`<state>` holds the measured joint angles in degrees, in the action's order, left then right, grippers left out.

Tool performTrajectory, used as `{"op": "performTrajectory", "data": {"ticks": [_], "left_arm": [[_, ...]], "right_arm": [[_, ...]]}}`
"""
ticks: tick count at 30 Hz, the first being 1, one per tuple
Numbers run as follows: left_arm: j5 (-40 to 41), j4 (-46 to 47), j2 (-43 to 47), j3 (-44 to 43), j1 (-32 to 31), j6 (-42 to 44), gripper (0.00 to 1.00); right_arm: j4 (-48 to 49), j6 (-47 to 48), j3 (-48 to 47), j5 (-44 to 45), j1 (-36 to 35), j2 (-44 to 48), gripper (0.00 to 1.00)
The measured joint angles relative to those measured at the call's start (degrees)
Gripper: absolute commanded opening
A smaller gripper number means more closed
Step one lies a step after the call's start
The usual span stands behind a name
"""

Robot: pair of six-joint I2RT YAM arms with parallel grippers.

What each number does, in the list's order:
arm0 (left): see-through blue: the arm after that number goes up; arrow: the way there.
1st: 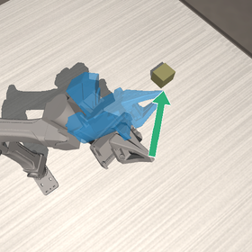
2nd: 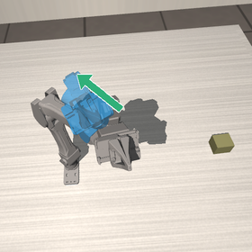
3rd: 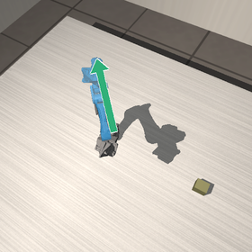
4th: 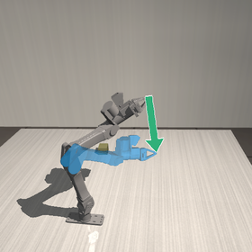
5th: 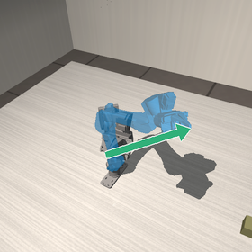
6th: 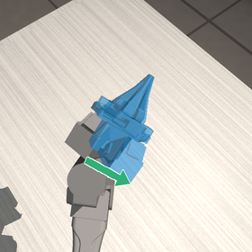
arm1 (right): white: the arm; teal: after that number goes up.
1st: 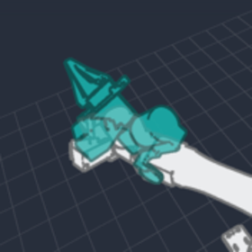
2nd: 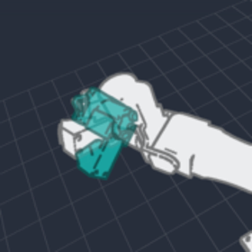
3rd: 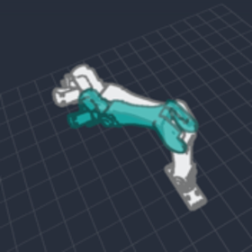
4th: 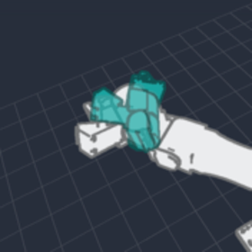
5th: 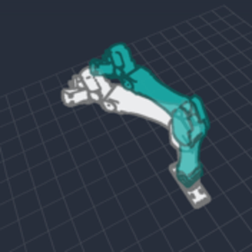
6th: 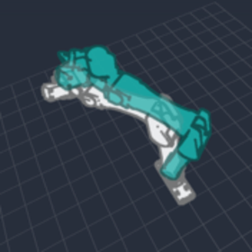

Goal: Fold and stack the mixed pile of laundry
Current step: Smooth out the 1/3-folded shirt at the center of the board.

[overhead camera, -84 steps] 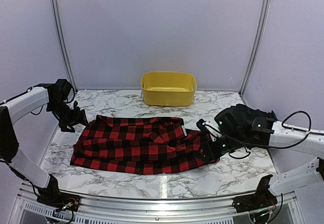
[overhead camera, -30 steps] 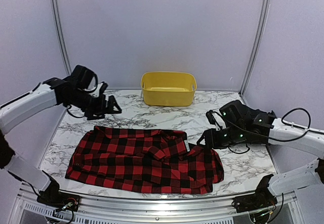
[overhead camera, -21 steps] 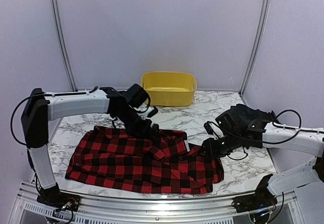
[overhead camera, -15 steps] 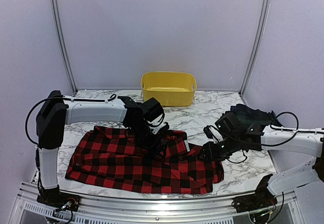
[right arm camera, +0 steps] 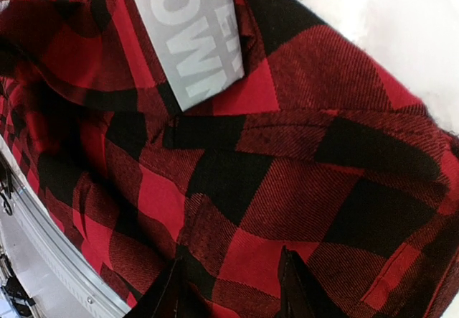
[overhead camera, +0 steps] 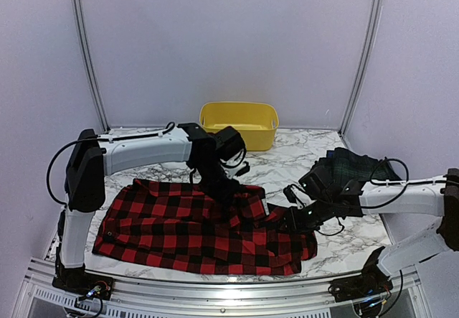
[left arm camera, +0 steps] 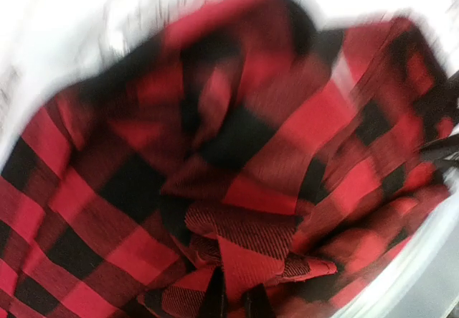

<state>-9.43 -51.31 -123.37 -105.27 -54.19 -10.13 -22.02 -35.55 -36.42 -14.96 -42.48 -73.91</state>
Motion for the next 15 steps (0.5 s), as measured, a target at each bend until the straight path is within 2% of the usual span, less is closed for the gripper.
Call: {"op": "performTrajectory", "data": {"ticks": [7, 10, 15], "left_arm": [[-5.8, 5.0, 0.0, -16.2, 5.7, -7.6, 0.00], [-8.2, 10.6, 0.0, -18.4, 9.5, -13.0, 0.00], [-10.2, 23.4, -0.4, -17.2, 14.9, -22.7, 0.00]], "right_arm": [[1.6, -1.1, 4.2, 0.0, 0.0, -1.6, 0.34], [2.1, -1.4, 4.4, 0.0, 0.0, -1.6, 0.34], [3.0, -2.1, 4.9, 0.0, 0.0, -1.4, 0.34]]}}
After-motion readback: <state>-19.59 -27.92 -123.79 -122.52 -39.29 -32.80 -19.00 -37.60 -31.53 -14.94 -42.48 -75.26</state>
